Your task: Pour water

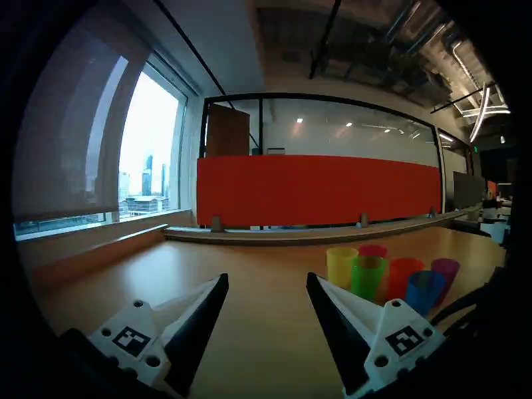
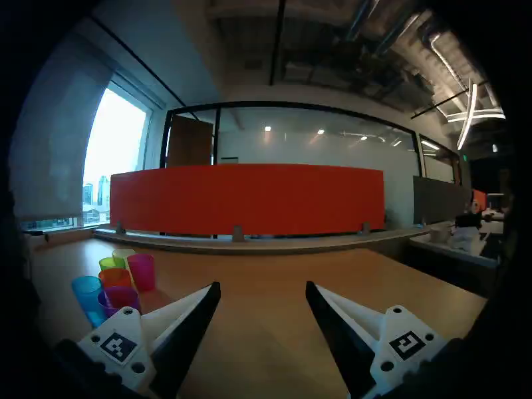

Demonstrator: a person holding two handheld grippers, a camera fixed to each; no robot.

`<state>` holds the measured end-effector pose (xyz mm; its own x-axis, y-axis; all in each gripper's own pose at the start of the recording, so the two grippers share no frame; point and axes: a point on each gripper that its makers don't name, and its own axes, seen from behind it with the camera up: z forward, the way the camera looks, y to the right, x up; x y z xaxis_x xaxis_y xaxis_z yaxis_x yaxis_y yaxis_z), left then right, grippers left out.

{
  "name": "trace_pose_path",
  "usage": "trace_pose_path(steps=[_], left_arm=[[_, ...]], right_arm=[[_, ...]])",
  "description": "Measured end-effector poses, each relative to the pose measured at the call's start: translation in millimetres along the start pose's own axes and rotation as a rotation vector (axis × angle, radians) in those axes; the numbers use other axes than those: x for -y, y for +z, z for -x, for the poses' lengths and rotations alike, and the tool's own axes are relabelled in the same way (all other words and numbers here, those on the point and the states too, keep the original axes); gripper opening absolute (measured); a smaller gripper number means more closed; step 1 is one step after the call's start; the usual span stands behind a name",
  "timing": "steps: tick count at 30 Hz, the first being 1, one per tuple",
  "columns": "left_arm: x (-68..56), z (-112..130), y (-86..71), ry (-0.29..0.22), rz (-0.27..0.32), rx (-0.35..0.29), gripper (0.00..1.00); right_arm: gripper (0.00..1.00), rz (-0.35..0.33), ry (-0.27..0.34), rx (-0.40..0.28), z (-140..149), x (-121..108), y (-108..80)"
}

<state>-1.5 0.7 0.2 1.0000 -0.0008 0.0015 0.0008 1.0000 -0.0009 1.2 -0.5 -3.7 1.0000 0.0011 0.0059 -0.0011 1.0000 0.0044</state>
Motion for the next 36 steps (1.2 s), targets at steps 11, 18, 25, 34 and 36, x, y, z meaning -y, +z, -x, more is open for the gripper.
trace_pose_path(steps=[11,18,25,34,36], left_arm=[[-8.7,-2.5,3.6,-0.035,0.037,0.022,0.87],[-15.4,-18.2,6.5,0.006,0.086,0.039,0.87],[-24.7,-36.4,10.3,0.024,0.133,0.052,0.87],[-25.7,-49.3,16.4,0.027,0.149,0.069,0.87],[-27.5,-51.0,17.4,0.034,0.157,0.074,0.87]], right_arm=[[0.99,-0.024,0.007,-0.004,-25.1,-0.1,1.1],[0.99,-0.052,-0.014,-0.008,-49.0,3.8,2.8],[0.99,-0.064,-0.04,-0.012,-75.3,3.1,4.0],[0.99,-0.068,-0.045,-0.01,-92.3,3.6,6.3],[0.99,-0.072,-0.044,-0.01,-94.5,4.2,6.5]])
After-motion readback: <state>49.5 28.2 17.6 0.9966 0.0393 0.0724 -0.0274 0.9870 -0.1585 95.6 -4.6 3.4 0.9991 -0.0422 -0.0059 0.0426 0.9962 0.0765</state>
